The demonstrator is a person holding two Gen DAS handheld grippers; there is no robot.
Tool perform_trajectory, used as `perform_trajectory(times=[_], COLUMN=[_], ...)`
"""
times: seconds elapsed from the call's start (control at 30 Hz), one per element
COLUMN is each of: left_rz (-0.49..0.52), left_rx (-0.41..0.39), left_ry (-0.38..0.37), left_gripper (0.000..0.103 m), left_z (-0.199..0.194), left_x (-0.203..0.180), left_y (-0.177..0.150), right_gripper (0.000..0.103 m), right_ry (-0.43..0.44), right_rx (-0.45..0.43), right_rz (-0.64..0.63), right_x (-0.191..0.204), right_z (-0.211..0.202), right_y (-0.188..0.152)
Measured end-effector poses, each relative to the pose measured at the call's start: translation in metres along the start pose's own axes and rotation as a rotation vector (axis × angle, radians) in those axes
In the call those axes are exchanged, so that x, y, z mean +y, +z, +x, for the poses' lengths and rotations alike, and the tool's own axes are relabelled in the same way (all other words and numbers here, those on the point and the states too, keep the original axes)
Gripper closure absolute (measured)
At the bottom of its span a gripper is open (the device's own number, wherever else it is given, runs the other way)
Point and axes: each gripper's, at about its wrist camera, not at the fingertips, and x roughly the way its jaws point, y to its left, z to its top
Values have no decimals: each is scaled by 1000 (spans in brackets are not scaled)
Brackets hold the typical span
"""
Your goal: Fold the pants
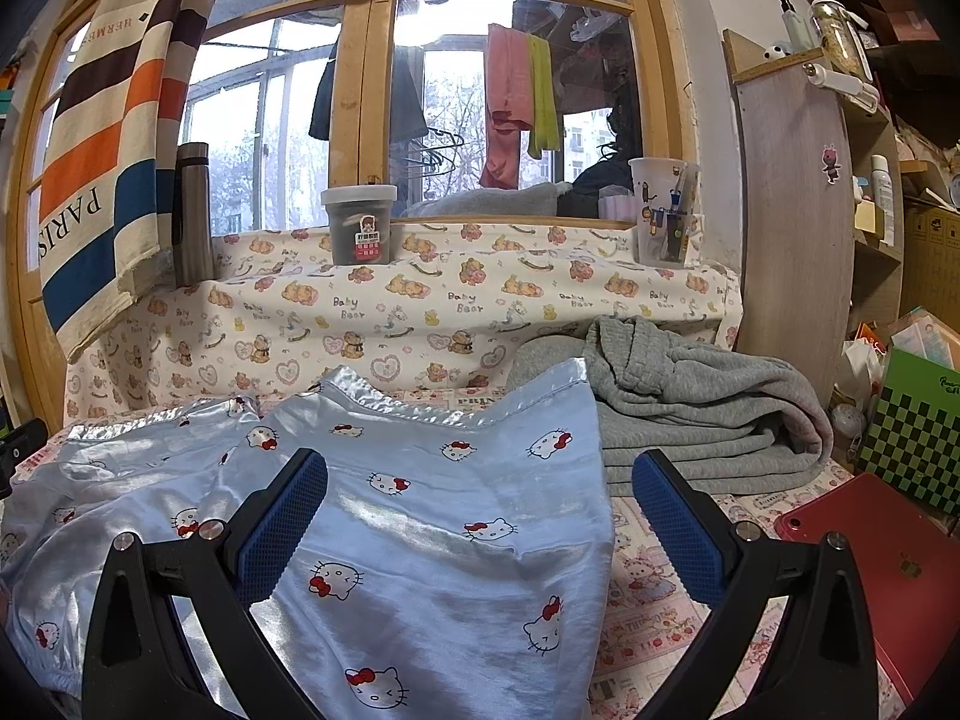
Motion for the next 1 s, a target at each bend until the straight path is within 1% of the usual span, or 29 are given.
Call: perform_trajectory(times=[1.0], left_rz=[1], left_rx=[-2], left_ry=[-2], left_gripper=[0], left_z=[1], left_x=[-2], left_y=[0], right_gripper=[1], right_ry=[0], right_rx=[1], right_rz=[0], right_x=[0], right_z=[-1], right_y=[0])
